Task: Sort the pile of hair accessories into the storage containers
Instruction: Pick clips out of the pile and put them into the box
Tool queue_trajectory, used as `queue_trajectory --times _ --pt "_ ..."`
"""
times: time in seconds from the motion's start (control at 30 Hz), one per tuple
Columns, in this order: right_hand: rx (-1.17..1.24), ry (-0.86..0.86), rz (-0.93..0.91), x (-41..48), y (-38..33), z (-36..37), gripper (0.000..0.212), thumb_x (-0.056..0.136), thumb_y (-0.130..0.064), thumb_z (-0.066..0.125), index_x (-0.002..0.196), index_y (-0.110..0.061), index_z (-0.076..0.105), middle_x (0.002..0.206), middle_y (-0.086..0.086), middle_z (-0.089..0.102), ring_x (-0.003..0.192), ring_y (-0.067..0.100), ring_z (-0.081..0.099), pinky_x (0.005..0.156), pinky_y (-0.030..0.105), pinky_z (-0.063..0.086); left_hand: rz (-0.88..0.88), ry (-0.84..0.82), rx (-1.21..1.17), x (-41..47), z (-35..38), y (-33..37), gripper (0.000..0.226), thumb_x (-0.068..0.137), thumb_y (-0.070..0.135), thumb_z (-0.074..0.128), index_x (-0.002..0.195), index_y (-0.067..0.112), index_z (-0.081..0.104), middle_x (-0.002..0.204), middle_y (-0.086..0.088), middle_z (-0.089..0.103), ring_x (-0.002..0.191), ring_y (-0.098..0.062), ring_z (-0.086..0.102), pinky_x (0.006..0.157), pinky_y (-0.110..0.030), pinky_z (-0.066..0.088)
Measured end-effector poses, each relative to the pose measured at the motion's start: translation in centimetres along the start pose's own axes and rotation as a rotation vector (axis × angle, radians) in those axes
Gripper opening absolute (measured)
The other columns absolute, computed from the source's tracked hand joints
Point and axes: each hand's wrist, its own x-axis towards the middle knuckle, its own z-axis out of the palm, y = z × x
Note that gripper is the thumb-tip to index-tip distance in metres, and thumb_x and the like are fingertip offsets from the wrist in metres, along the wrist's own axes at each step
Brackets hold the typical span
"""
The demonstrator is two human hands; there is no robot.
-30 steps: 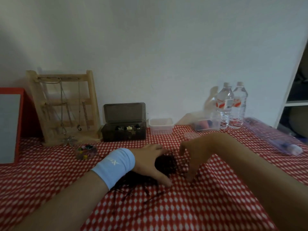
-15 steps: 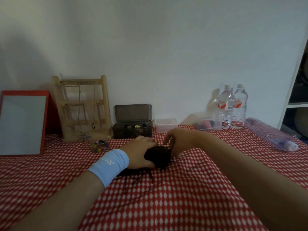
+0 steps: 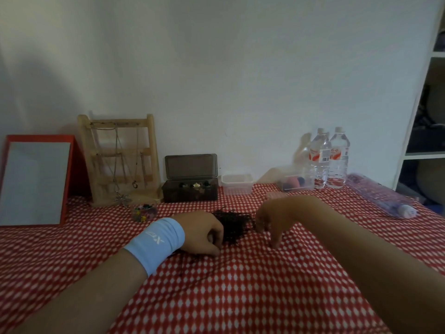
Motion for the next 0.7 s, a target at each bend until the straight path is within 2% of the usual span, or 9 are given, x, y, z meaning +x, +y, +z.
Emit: queue_trajectory --times 0.17,0.2,0.27,0.37,0.47,0.53,0.6,0.7 --pt "0.058 0.076 0.041 0.4 0.4 0.3 0.029 0.075 -0.021 0.084 0.089 -0.034 0.062 0.102 0.000 0.072 0.084 0.018 0.073 0.078 0.029 0.060 -0.039 0.081 0.057 0.4 -0.7 -1.8 0.015 0.084 0.022 0.072 0.099 0.025 0.070 0.092 0.011 0.063 0.085 -0.009 0.061 0.069 -0.015 0.045" --pt "0.085 0.073 0.037 0.4 0.5 0.3 0.030 0.075 -0.019 0.084 0.089 -0.035 0.063 0.102 0.001 0.072 0.082 0.018 0.074 0.074 0.028 0.061 -0.050 0.104 0.055 0.3 -0.8 -2.3 0.016 0.082 0.023 0.074 0.097 0.026 0.069 0.093 0.012 0.063 0.085 -0.007 0.060 0.067 -0.015 0.044" --pt "0.169 0.093 0.016 0.6 0.5 0.1 0.032 0.075 -0.016 0.084 0.092 -0.033 0.063 0.102 0.001 0.072 0.084 0.018 0.073 0.078 0.031 0.062 -0.066 0.144 0.032 -0.1 -0.7 -3.0 0.017 0.080 0.028 0.077 0.092 0.030 0.066 0.093 0.012 0.061 0.084 -0.007 0.059 0.067 -0.017 0.046" --pt "0.299 0.281 -0.042 1.1 -0.8 -0.9 0.029 0.076 -0.013 0.082 0.095 -0.028 0.065 0.098 -0.004 0.070 0.091 0.015 0.068 0.088 0.030 0.056 -0.093 0.161 -0.003 -1.1 -0.9 -3.0 0.018 0.080 0.041 0.074 0.084 0.028 0.063 0.086 0.009 0.060 0.080 -0.011 0.059 0.068 -0.022 0.048" --pt "0.350 0.402 -0.129 1.9 -3.2 -2.0 0.027 0.080 -0.013 0.079 0.100 -0.026 0.066 0.097 -0.011 0.066 0.093 0.011 0.063 0.081 0.020 0.048 -0.138 -0.034 -0.033 -2.5 -1.6 -2.7 0.031 0.077 0.053 0.073 0.087 0.024 0.068 0.087 0.007 0.067 0.080 -0.014 0.065 0.071 -0.026 0.055" --pt "0.264 0.363 -0.182 2.4 -4.8 -2.5 0.028 0.081 -0.011 0.078 0.101 -0.028 0.067 0.103 -0.011 0.064 0.097 0.011 0.060 0.083 0.023 0.047 -0.174 -0.184 -0.119 -3.5 -1.9 -2.8 0.030 0.075 0.049 0.077 0.095 0.029 0.069 0.088 0.010 0.070 0.085 -0.018 0.071 0.081 -0.031 0.059" --pt "0.155 0.214 -0.227 2.5 -5.9 -2.8 0.032 0.080 -0.007 0.077 0.099 -0.031 0.067 0.106 -0.010 0.062 0.101 0.014 0.058 0.086 0.027 0.047 -0.161 -0.279 -0.145 -4.3 -1.9 -3.0 0.034 0.078 0.034 0.077 0.110 0.032 0.065 0.088 0.010 0.072 0.086 -0.014 0.071 0.085 -0.030 0.058" --pt "0.013 -0.003 -0.242 2.5 -6.9 -2.4 0.038 0.079 -0.005 0.077 0.109 -0.026 0.068 0.117 -0.006 0.056 0.105 0.017 0.052 0.087 0.031 0.043 -0.087 -0.221 -0.040 -4.3 -1.4 -3.1 0.040 0.079 0.021 0.073 0.117 0.031 0.064 0.097 0.007 0.070 0.088 -0.011 0.067 0.080 -0.026 0.057"
